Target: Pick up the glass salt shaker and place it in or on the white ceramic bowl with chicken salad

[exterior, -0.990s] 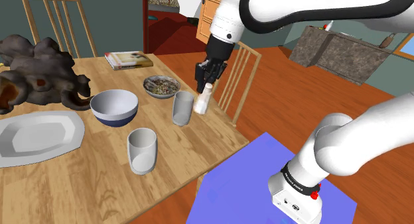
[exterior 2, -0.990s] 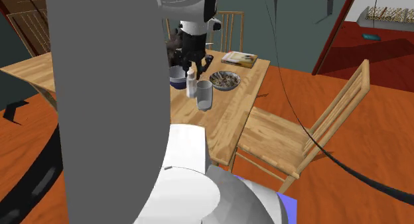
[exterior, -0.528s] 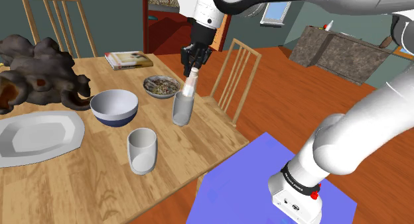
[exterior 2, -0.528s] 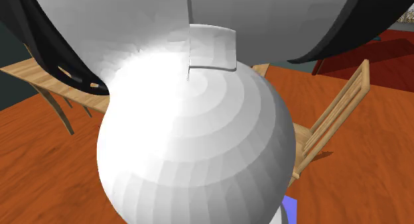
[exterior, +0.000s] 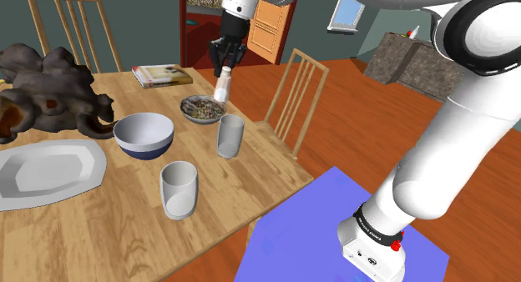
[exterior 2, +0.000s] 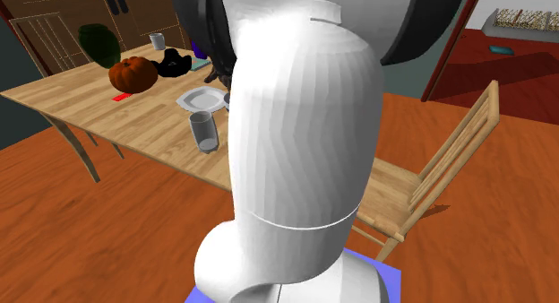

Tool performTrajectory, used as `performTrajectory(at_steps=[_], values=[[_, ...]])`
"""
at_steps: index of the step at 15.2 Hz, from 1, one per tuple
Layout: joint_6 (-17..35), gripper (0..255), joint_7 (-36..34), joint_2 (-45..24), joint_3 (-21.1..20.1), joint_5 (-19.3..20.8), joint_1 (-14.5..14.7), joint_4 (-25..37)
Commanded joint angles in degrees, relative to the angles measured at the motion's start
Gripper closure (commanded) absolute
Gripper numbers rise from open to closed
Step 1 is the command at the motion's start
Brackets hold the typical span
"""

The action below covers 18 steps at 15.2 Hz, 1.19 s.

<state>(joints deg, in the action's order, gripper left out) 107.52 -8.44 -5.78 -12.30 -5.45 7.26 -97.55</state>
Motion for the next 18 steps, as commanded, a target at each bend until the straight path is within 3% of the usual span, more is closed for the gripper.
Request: performTrajectory(at_steps=[1, 6, 10, 18], values=[[-2.2, 255, 0.6, -4.8, 0.5, 1.0, -0.4, 6.9], [-9.3, 255, 1.1, -18.3, 1.3, 3.3, -0.1, 27.2], [-19.0, 255, 1.5, -32.7, 2.0, 5.2, 1.4, 51.1], [-10.1, 255, 2.1, -28.9, 2.0, 4.6, 0.4, 38.4]])
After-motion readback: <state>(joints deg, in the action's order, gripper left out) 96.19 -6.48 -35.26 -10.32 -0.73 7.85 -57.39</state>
